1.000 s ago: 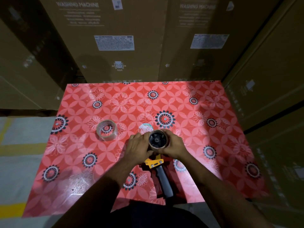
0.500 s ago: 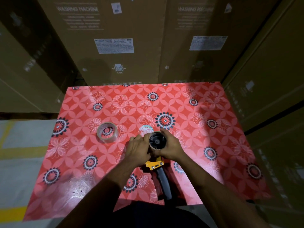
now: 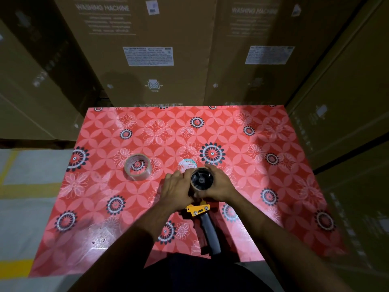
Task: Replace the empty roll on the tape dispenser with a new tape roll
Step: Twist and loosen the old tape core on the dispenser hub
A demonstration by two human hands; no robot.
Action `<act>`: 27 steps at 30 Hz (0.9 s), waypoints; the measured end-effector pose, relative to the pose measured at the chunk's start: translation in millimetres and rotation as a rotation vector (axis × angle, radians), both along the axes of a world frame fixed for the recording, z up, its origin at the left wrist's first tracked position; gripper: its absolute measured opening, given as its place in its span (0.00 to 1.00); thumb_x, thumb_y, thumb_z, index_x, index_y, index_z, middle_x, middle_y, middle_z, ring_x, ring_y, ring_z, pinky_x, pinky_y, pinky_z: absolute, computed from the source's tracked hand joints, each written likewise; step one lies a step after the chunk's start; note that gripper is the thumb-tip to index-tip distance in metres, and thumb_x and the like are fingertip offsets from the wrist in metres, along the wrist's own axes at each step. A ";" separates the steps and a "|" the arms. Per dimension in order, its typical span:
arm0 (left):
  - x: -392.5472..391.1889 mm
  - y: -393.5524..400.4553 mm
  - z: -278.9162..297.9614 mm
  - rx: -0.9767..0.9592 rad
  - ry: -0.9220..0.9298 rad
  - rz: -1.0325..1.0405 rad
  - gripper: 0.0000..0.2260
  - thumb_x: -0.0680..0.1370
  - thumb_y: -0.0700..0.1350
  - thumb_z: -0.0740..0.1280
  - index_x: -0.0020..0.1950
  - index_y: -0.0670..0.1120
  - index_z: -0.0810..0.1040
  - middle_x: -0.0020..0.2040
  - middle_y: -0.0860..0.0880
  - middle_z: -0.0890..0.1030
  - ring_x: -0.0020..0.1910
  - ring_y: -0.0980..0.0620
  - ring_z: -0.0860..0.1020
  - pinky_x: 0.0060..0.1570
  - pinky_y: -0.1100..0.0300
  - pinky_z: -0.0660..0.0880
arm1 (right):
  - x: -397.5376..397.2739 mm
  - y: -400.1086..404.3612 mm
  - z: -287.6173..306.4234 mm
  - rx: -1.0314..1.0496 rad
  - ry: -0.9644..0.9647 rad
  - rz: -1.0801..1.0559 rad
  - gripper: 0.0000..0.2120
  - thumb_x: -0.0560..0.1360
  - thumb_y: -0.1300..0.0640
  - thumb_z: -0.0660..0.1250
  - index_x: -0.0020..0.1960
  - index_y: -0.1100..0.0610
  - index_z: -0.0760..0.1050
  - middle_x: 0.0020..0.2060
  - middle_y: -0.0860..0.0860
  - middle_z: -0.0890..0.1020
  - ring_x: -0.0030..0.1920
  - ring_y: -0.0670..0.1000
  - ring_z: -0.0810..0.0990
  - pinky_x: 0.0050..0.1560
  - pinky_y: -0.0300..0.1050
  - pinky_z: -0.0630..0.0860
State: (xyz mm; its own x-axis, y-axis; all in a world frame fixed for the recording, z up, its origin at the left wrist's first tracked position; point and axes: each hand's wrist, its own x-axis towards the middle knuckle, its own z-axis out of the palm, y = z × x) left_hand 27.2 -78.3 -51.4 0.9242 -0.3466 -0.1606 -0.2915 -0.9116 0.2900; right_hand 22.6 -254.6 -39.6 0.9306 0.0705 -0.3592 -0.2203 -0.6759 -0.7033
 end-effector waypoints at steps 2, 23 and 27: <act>-0.8 0.1 0.5 -0.016 0.014 0.007 0.39 0.66 0.65 0.73 0.71 0.53 0.61 0.51 0.51 0.77 0.53 0.50 0.72 0.53 0.53 0.65 | -0.9 5.3 -1.9 -0.039 0.010 -0.091 0.49 0.50 0.37 0.81 0.64 0.55 0.69 0.57 0.53 0.73 0.55 0.51 0.71 0.48 0.36 0.70; -1.7 -3.7 -4.3 -0.001 -0.041 0.040 0.37 0.71 0.63 0.69 0.75 0.52 0.59 0.53 0.53 0.80 0.53 0.49 0.70 0.51 0.52 0.65 | 0.9 2.5 9.4 0.035 -0.011 -0.038 0.44 0.61 0.52 0.83 0.73 0.54 0.67 0.63 0.52 0.80 0.62 0.53 0.78 0.58 0.38 0.72; -0.9 -3.1 -3.8 -0.005 -0.025 0.042 0.34 0.70 0.58 0.71 0.72 0.55 0.60 0.55 0.53 0.79 0.52 0.50 0.70 0.50 0.53 0.64 | 1.2 9.2 6.8 -0.012 0.004 -0.140 0.47 0.56 0.45 0.84 0.68 0.56 0.67 0.59 0.54 0.72 0.57 0.53 0.73 0.51 0.40 0.71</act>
